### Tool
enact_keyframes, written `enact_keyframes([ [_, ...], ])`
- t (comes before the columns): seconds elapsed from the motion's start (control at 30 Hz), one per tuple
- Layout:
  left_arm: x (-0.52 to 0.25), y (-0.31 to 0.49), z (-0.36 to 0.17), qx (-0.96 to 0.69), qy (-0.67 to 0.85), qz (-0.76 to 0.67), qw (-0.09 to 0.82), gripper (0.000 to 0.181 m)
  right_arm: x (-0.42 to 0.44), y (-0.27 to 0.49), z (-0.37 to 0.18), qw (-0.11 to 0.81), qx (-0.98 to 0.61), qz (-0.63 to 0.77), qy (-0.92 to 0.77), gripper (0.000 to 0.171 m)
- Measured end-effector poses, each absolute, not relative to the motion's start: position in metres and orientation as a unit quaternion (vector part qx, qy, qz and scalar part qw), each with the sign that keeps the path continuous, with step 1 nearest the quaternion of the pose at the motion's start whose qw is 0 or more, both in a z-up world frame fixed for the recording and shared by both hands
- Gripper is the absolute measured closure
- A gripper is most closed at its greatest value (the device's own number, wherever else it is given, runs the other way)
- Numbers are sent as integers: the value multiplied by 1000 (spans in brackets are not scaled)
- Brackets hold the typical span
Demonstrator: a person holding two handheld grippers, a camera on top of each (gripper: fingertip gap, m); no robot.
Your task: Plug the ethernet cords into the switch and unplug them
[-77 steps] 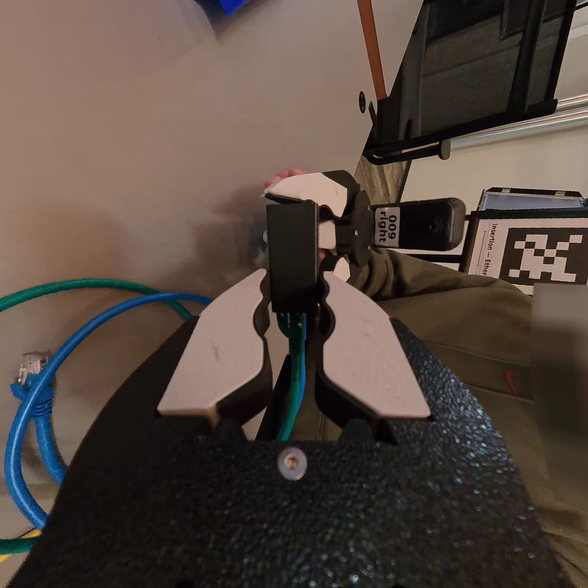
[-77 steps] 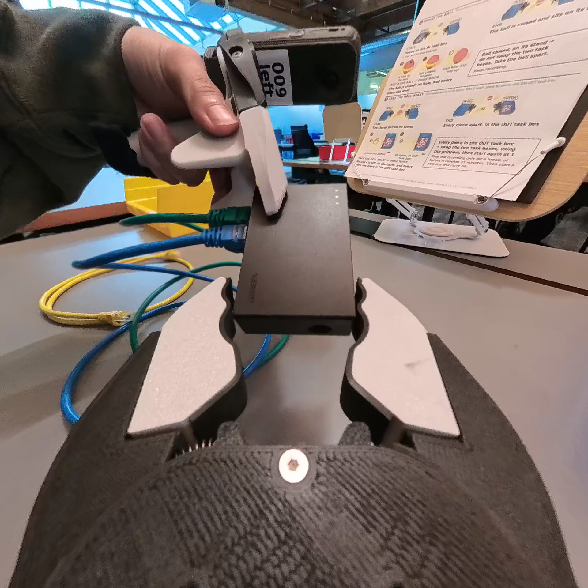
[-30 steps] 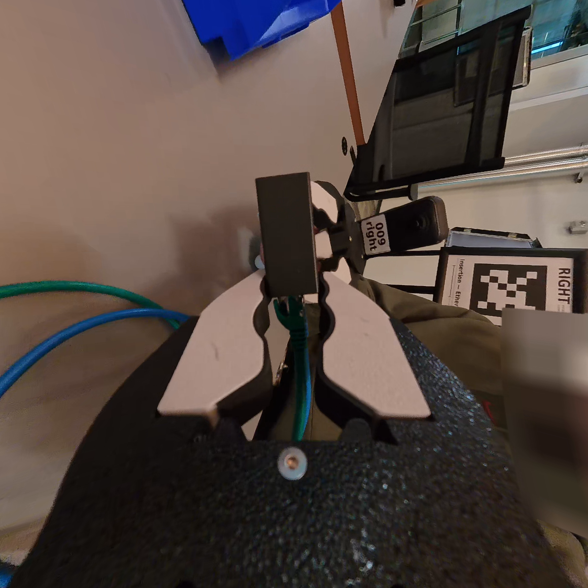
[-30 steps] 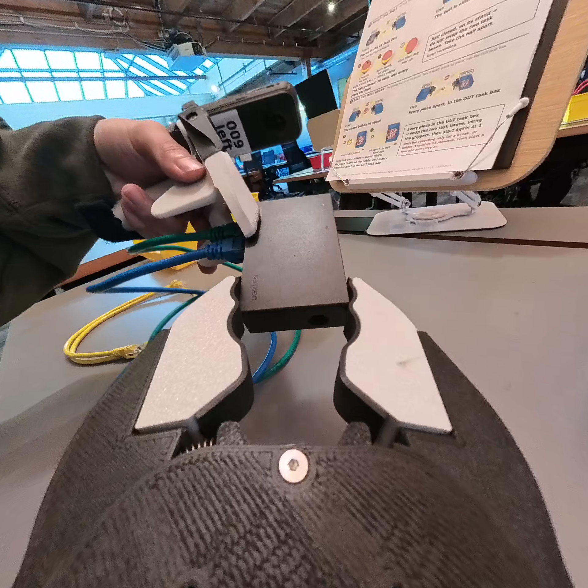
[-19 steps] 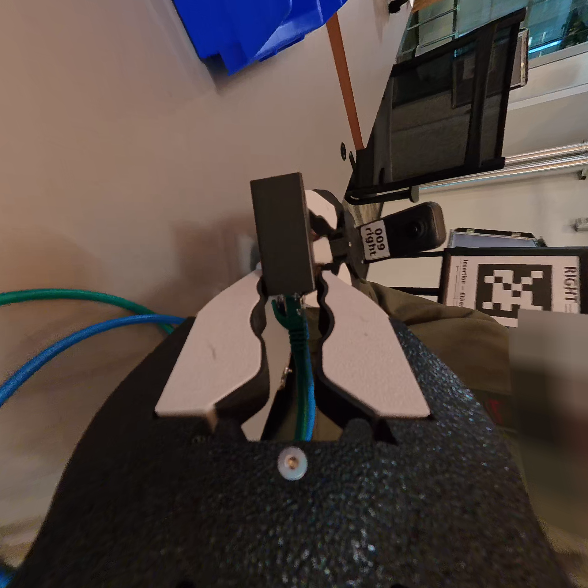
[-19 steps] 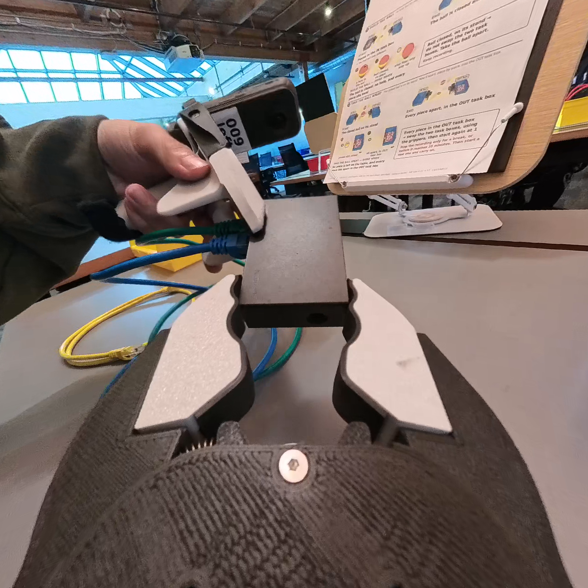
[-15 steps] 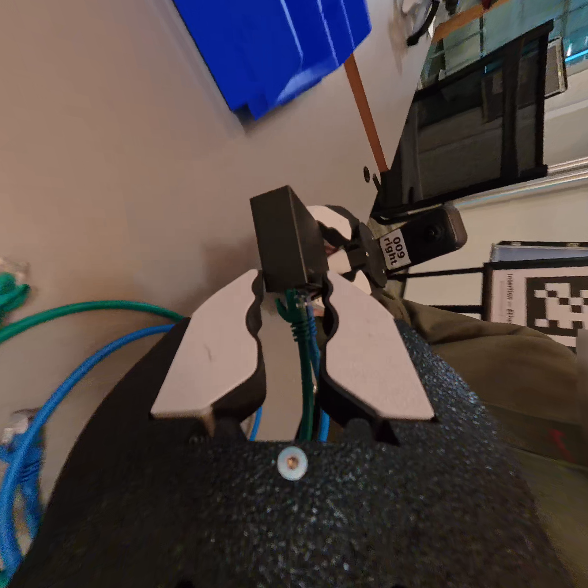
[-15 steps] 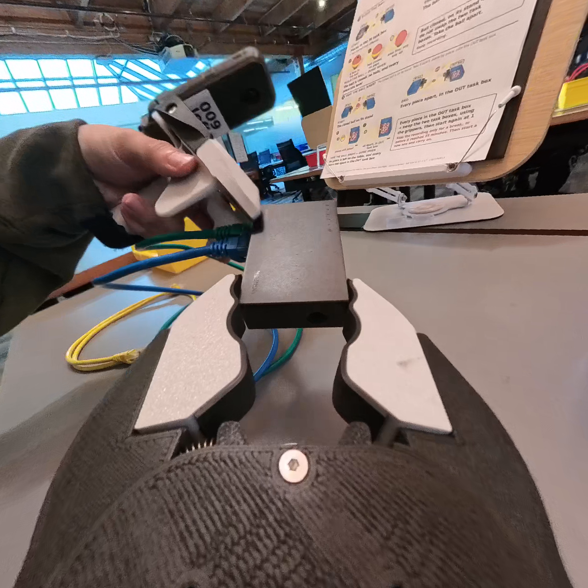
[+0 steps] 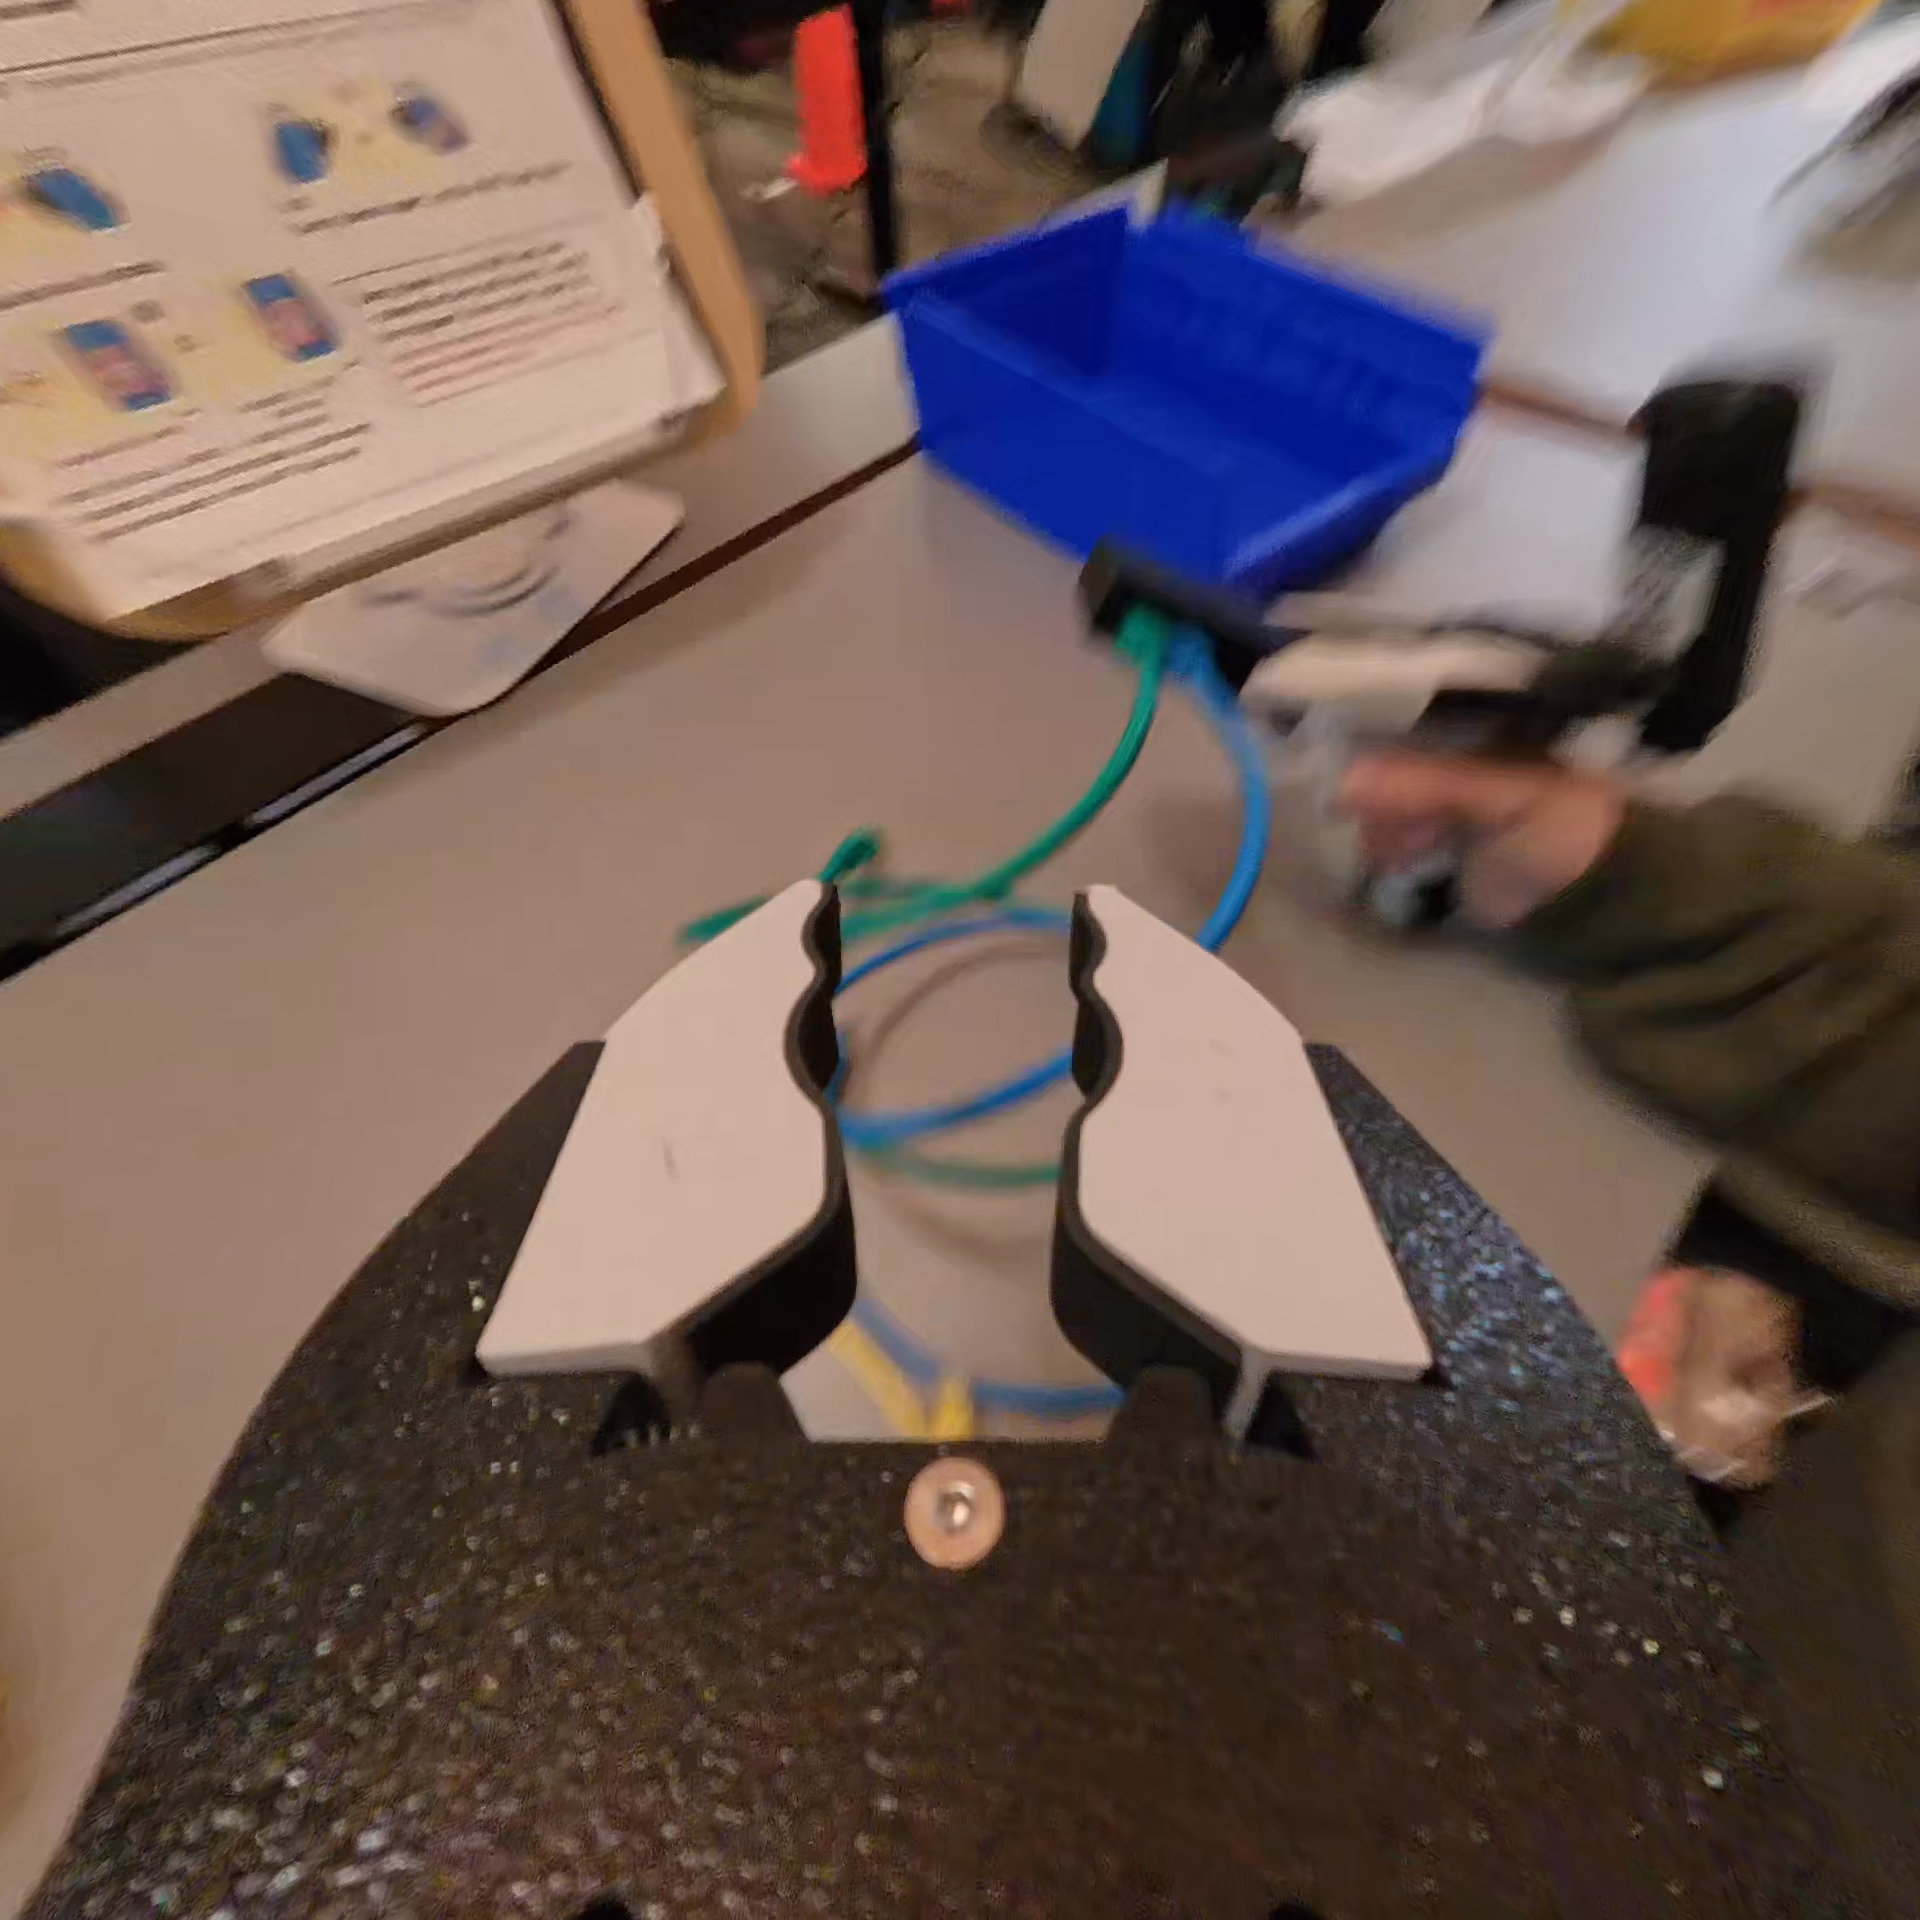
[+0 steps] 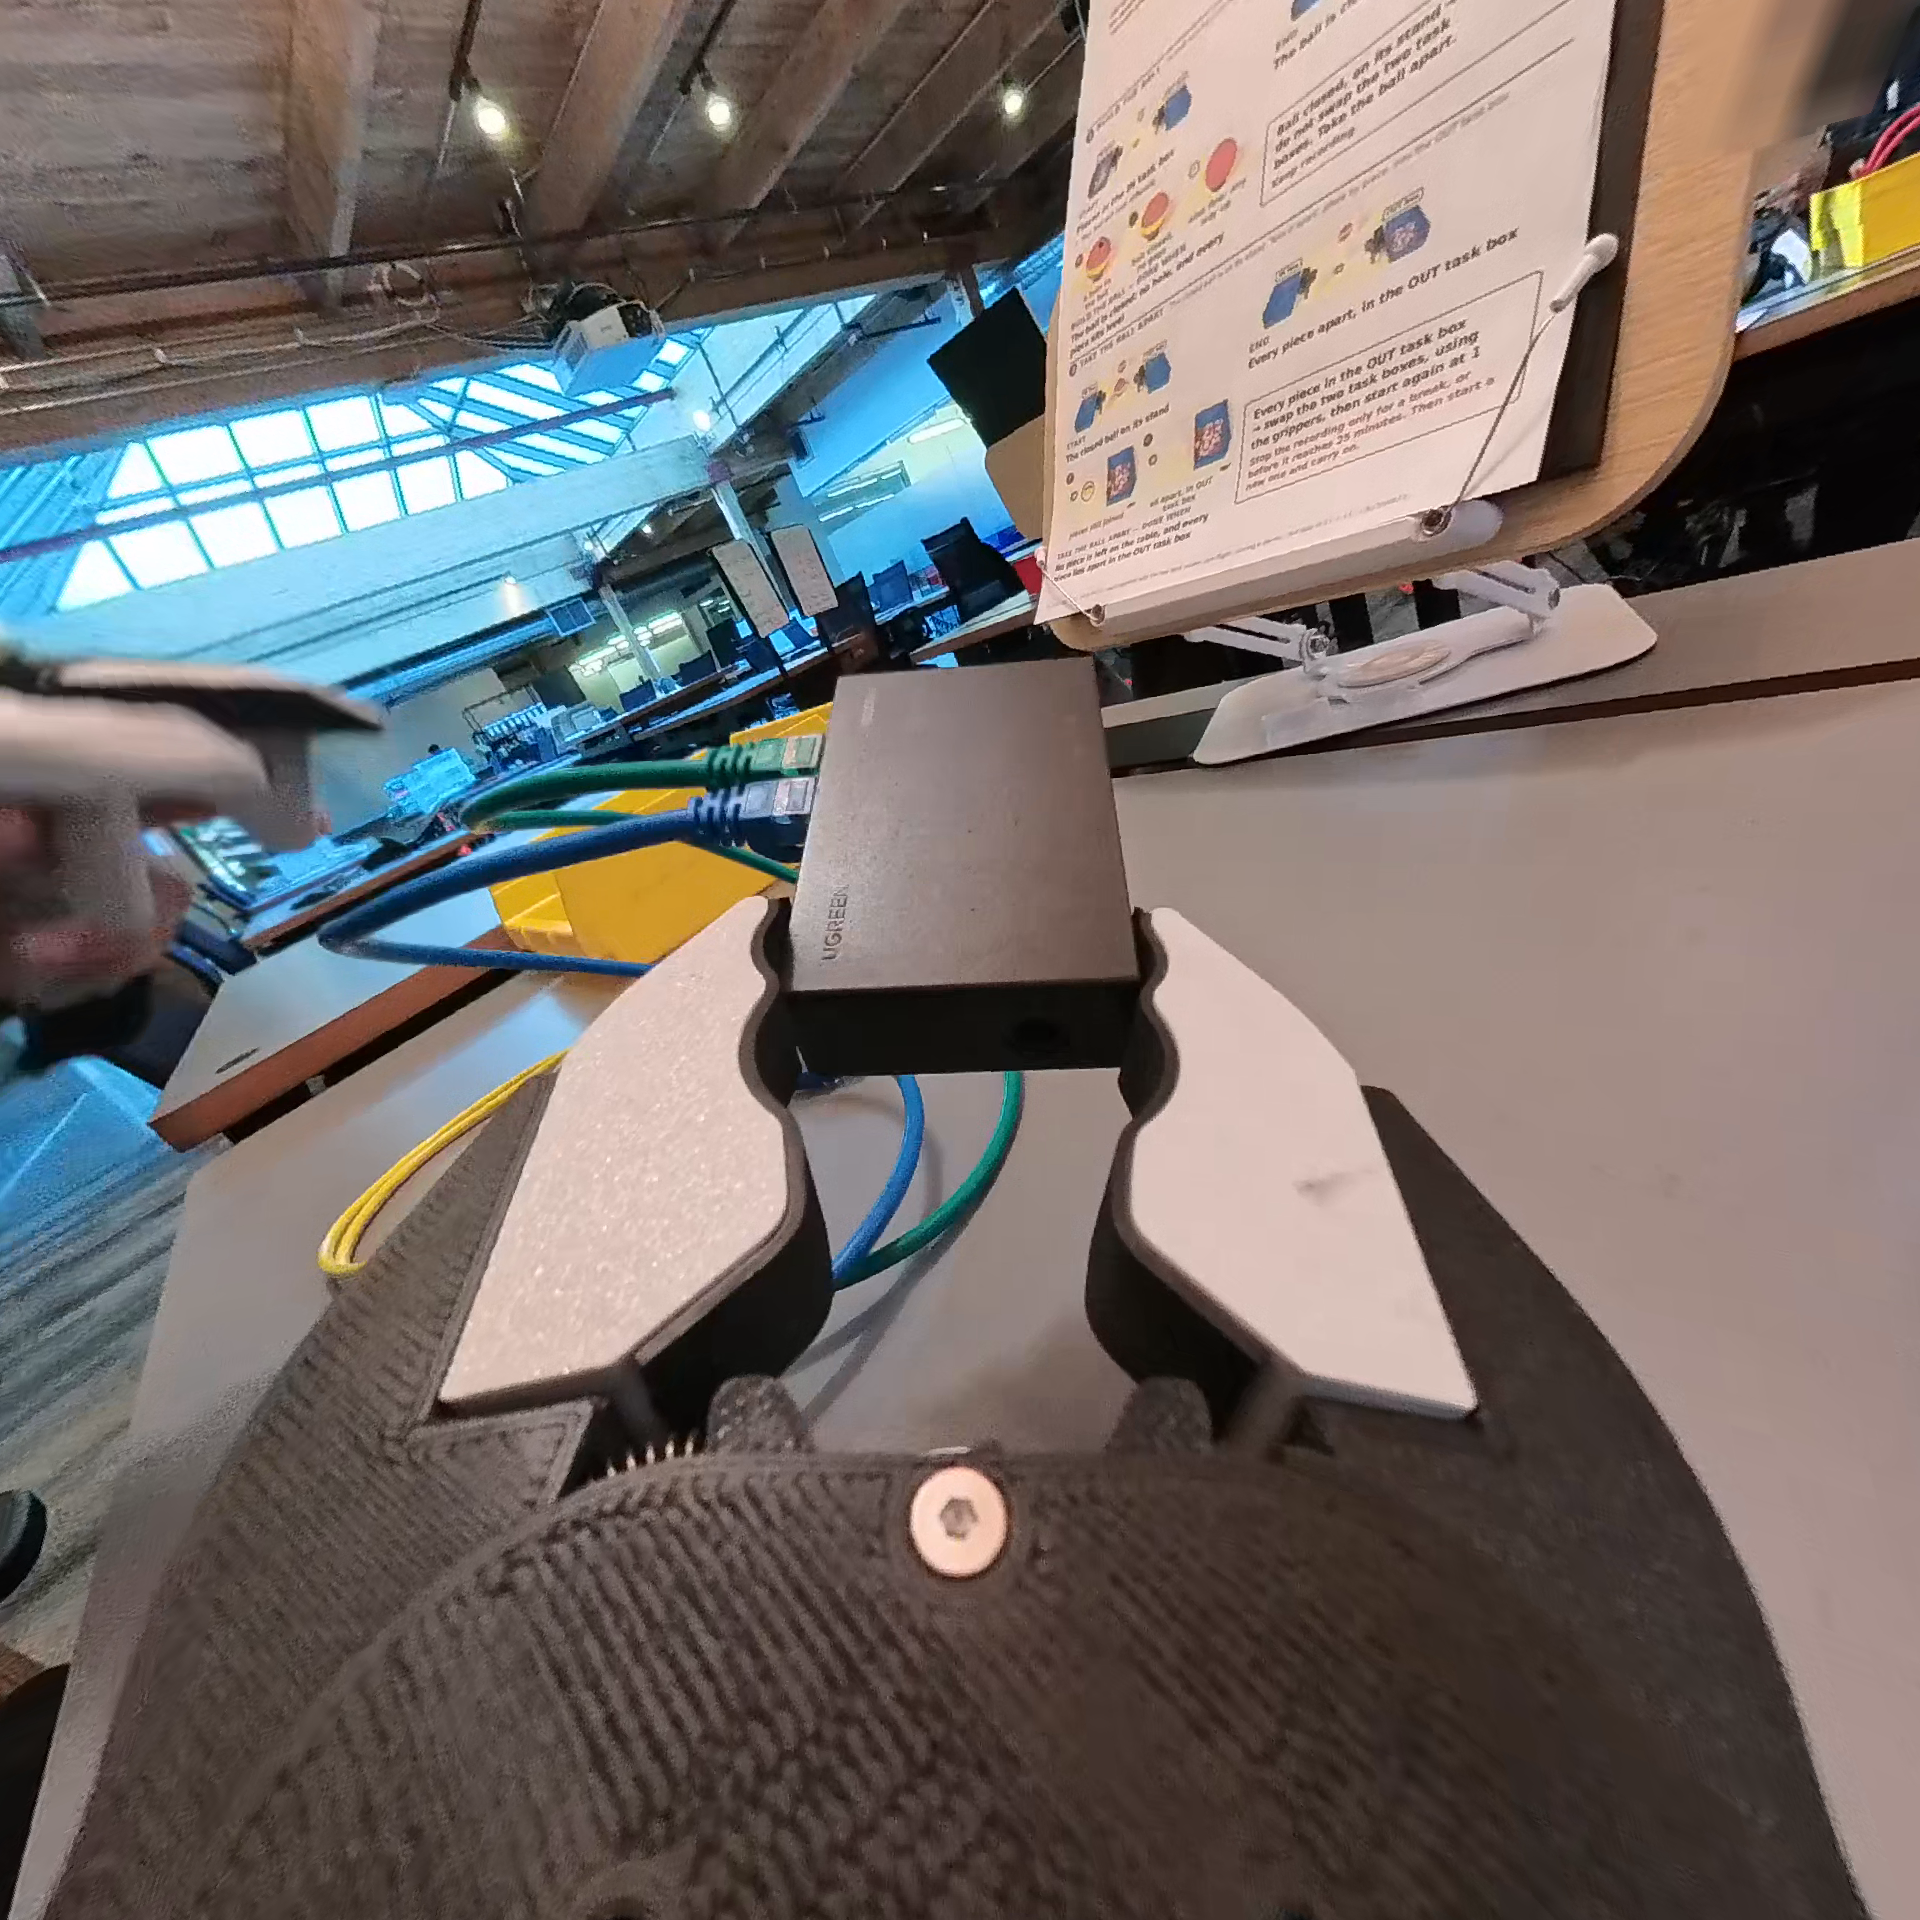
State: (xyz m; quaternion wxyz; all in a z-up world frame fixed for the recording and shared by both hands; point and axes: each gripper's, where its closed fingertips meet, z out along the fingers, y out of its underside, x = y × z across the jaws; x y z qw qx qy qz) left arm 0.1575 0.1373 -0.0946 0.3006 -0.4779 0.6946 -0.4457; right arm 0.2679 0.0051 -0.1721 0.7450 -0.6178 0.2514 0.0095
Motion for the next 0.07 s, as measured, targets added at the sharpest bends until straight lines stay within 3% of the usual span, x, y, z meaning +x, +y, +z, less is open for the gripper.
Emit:
enact_keyframes([
  [0.03,140,150,-111,-476,709,-403,329,140,268,5,-172,744,-619,9,250,109],
  [0.07,123,159,-132,-469,731,-359,342,145,267,6,-172,744,-620,9,249,110],
])
